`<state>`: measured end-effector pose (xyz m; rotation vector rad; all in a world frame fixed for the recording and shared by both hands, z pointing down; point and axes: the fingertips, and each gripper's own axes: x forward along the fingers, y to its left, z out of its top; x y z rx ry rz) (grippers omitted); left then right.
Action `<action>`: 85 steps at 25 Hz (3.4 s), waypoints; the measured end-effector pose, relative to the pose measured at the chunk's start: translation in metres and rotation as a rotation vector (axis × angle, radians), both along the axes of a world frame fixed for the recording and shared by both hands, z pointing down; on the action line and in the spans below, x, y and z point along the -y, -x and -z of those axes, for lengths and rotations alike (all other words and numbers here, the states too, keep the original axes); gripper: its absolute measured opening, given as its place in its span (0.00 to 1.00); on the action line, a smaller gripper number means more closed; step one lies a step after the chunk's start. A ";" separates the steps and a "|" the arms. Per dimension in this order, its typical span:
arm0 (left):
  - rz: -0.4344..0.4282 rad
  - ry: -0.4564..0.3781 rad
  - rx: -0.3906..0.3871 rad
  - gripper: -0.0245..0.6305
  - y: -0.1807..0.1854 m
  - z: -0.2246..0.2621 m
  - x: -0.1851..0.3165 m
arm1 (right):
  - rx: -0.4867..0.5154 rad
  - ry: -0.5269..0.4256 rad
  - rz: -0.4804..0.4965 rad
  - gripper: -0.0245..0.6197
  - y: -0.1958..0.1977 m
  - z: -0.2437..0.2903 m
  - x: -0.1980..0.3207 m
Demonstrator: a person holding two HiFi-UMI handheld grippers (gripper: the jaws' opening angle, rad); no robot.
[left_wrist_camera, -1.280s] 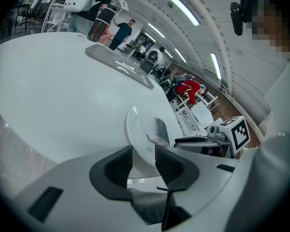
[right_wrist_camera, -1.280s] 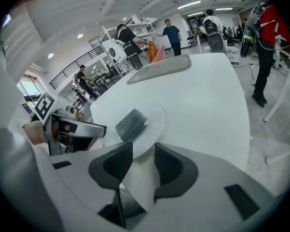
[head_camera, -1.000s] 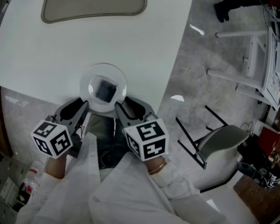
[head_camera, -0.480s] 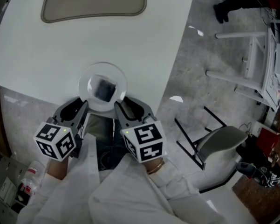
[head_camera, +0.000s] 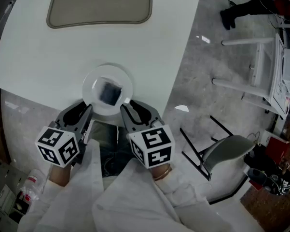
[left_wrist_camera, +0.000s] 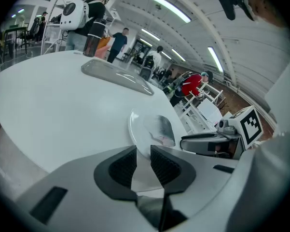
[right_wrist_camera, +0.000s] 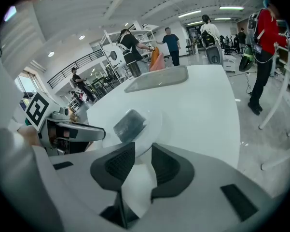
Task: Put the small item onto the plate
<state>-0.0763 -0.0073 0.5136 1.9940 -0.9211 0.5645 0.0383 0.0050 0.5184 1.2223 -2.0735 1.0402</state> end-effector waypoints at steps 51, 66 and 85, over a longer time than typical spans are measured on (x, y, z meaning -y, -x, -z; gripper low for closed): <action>-0.165 -0.199 -0.036 0.17 0.039 0.040 0.263 | -0.022 -0.151 -0.201 0.21 0.039 0.035 0.255; -0.164 -0.209 -0.056 0.17 0.021 0.028 0.340 | -0.032 -0.131 -0.229 0.20 0.027 0.015 0.332; -0.190 -0.188 -0.039 0.17 0.010 0.014 0.340 | 0.031 -0.163 -0.141 0.06 0.064 0.016 0.336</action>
